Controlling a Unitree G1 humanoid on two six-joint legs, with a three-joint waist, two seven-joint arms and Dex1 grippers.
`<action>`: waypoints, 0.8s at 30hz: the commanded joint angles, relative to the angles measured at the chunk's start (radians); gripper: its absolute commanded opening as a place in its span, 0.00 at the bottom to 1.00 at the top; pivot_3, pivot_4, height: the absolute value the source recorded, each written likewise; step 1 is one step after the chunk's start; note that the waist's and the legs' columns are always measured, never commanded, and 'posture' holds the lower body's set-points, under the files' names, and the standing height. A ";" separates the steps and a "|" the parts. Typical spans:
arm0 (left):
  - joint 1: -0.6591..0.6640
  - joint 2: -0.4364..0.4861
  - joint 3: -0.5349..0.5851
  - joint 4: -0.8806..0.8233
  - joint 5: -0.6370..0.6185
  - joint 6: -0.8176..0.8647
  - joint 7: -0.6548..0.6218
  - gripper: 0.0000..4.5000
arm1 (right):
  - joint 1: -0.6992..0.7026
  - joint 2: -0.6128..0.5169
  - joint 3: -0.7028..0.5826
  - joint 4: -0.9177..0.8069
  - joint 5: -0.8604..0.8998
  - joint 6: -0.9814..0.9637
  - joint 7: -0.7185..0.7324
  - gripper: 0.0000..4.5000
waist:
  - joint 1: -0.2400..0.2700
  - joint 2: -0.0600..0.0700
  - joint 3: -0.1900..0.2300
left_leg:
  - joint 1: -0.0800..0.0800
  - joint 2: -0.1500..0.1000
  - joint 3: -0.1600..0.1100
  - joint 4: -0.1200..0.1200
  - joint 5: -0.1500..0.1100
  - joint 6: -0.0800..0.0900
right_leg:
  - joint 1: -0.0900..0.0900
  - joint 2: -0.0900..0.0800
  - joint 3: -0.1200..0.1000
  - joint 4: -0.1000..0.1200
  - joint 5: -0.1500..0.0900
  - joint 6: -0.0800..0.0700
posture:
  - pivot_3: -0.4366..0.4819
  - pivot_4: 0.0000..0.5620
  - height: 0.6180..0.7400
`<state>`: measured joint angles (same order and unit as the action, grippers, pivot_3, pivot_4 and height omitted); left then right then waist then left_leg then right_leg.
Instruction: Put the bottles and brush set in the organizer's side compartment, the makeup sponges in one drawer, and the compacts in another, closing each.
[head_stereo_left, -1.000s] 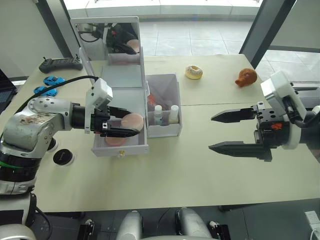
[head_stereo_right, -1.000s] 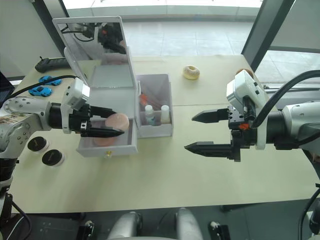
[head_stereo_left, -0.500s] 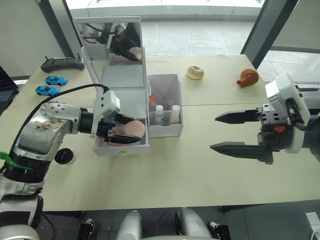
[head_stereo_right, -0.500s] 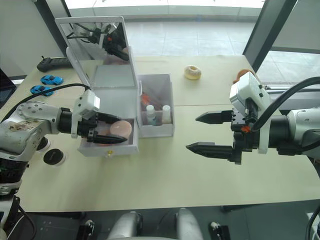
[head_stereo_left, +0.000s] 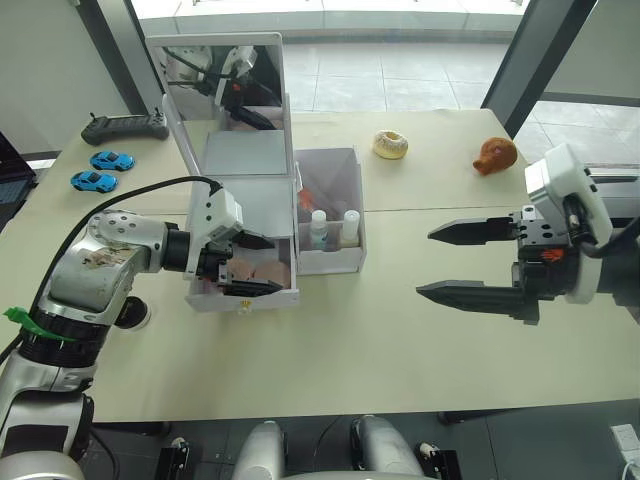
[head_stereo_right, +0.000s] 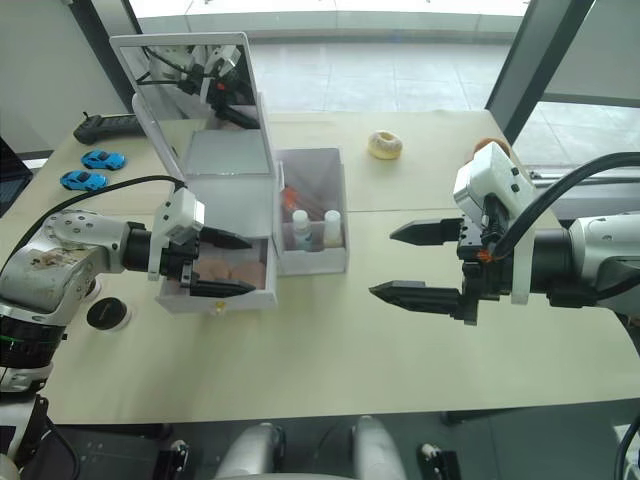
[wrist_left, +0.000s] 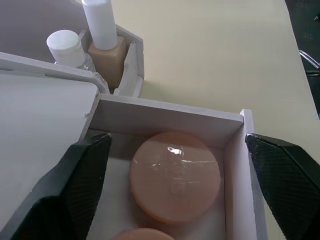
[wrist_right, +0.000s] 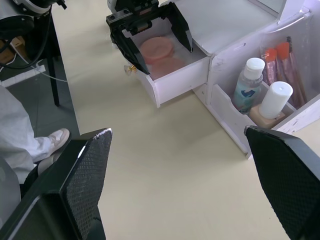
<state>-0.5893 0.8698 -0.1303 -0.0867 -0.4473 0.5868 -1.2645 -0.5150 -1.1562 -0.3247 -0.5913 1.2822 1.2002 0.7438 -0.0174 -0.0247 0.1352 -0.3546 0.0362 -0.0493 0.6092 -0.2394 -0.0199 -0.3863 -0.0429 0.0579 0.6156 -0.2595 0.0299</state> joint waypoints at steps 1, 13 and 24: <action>-0.029 0.016 0.062 -0.022 -0.030 0.020 0.001 1.00 | -0.027 -0.020 -0.004 0.009 0.003 -0.033 0.017 1.00 | 0.000 0.000 0.000 | 0.000 0.000 0.000 0.000 0.000 0.000 | 0.000 0.000 0.000 0.000 0.000 0.000 | 0.48 0.27 1.00; 0.335 0.124 0.517 -0.347 -0.371 0.222 -0.075 1.00 | -0.109 0.001 0.099 0.055 -0.034 -0.079 0.102 1.00 | -0.027 0.001 0.000 | 0.001 0.002 0.001 -0.002 0.000 0.000 | 0.000 0.001 0.001 0.000 0.000 0.000 | 0.48 0.27 1.00; 1.060 -0.142 0.887 -0.549 -0.285 0.117 0.093 1.00 | -0.267 0.085 0.320 0.208 -0.271 -0.188 0.320 1.00 | -0.007 -0.001 -0.001 | 0.001 0.002 0.002 0.000 0.000 0.000 | 0.000 0.000 0.000 -0.001 -0.003 -0.006 | 0.48 0.27 1.00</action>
<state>0.4355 0.7389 0.7344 -0.6098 -0.7466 0.7255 -1.1874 -0.7584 -1.0739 0.0032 -0.3885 1.0280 1.0392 1.0367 -0.0247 -0.0257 0.1347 -0.3535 0.0389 -0.0473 0.6092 -0.2396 -0.0202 -0.3866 -0.0431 0.0581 0.6136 -0.2619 0.0242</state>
